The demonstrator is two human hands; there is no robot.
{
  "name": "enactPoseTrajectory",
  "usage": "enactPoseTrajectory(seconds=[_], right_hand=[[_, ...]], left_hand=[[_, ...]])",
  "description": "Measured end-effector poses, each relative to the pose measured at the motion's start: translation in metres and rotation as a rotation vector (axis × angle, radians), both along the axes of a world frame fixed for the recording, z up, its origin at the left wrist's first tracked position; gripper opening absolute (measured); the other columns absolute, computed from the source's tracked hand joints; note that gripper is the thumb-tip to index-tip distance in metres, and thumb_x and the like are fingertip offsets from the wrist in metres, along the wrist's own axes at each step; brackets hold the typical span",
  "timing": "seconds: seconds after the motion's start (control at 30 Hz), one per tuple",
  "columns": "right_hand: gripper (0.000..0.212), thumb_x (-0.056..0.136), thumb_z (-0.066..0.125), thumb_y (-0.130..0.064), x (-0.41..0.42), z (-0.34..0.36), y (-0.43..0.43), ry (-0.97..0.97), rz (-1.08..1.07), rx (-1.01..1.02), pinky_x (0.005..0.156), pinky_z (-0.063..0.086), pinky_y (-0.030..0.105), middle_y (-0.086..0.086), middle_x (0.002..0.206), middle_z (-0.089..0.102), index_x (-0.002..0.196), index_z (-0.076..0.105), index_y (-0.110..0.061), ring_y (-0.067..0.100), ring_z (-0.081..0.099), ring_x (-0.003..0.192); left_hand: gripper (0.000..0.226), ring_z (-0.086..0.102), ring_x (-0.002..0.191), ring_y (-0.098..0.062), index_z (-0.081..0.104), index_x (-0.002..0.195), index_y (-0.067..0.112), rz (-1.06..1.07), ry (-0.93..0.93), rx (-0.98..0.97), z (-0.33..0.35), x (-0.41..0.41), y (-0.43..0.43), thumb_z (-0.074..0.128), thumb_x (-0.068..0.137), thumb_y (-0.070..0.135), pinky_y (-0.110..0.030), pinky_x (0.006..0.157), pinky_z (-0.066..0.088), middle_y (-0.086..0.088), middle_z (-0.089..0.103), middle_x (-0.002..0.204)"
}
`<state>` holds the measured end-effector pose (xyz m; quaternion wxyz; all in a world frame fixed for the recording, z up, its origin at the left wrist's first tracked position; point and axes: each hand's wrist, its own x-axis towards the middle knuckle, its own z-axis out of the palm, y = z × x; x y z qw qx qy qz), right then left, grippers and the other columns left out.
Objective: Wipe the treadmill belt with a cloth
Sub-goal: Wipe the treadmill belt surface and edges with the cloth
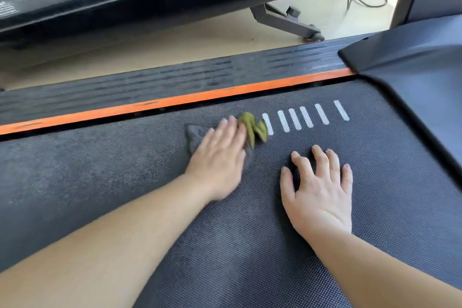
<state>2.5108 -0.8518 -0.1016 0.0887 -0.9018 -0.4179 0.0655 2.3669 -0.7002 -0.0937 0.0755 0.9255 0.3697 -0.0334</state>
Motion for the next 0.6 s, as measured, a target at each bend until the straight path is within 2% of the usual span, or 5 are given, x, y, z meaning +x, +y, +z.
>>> enactPoseTrajectory(seconds=[0.1,0.27,0.43,0.53,0.6], right_hand=[[0.054,0.1,0.025,-0.063,0.0,-0.002,0.0,-0.01,-0.004,0.003,0.126,-0.001,0.049,-0.002,0.165,0.023,0.146,0.042,-0.041,0.022,0.004,0.155],[0.052,0.099,0.028,-0.062,0.001,-0.004,0.001,-0.015,-0.009,0.007,0.125,0.001,0.049,-0.003,0.164,0.025,0.144,0.044,-0.042,0.022,0.007,0.155],[0.054,0.099,0.025,-0.064,0.0,-0.002,0.001,-0.022,-0.007,0.0,0.126,0.0,0.049,-0.004,0.164,0.024,0.145,0.042,-0.042,0.021,0.005,0.155],[0.054,0.099,0.025,-0.064,0.0,0.0,0.002,-0.005,-0.009,-0.015,0.126,-0.002,0.048,-0.004,0.166,0.022,0.146,0.041,-0.043,0.021,0.003,0.155],[0.054,0.099,0.023,-0.064,0.0,0.002,0.002,0.01,-0.006,-0.017,0.126,-0.004,0.048,-0.004,0.166,0.019,0.147,0.039,-0.044,0.021,0.0,0.155]], left_hand=[[0.063,-0.017,0.155,-0.027,-0.005,0.162,0.016,0.196,-0.042,-0.04,-0.007,0.035,0.005,0.013,0.107,0.04,-0.048,0.126,-0.003,-0.007,-0.016,0.17],[0.061,-0.02,0.154,-0.014,-0.003,0.163,0.024,-0.386,-0.002,0.002,-0.007,0.031,0.003,0.012,0.107,0.04,-0.041,0.126,-0.009,0.008,-0.012,0.169],[0.062,-0.021,0.155,-0.022,-0.002,0.163,0.018,0.06,-0.05,0.005,-0.007,0.062,0.011,0.016,0.107,0.038,-0.046,0.126,-0.008,0.002,-0.011,0.171],[0.06,-0.021,0.154,-0.015,-0.002,0.163,0.021,-0.254,-0.044,-0.041,-0.004,0.052,-0.008,0.018,0.108,0.038,-0.042,0.126,-0.008,0.007,-0.011,0.17],[0.059,-0.02,0.154,-0.014,-0.003,0.163,0.021,-0.308,0.031,0.008,0.002,0.037,0.03,0.016,0.109,0.036,-0.04,0.127,-0.007,0.007,-0.011,0.169]])
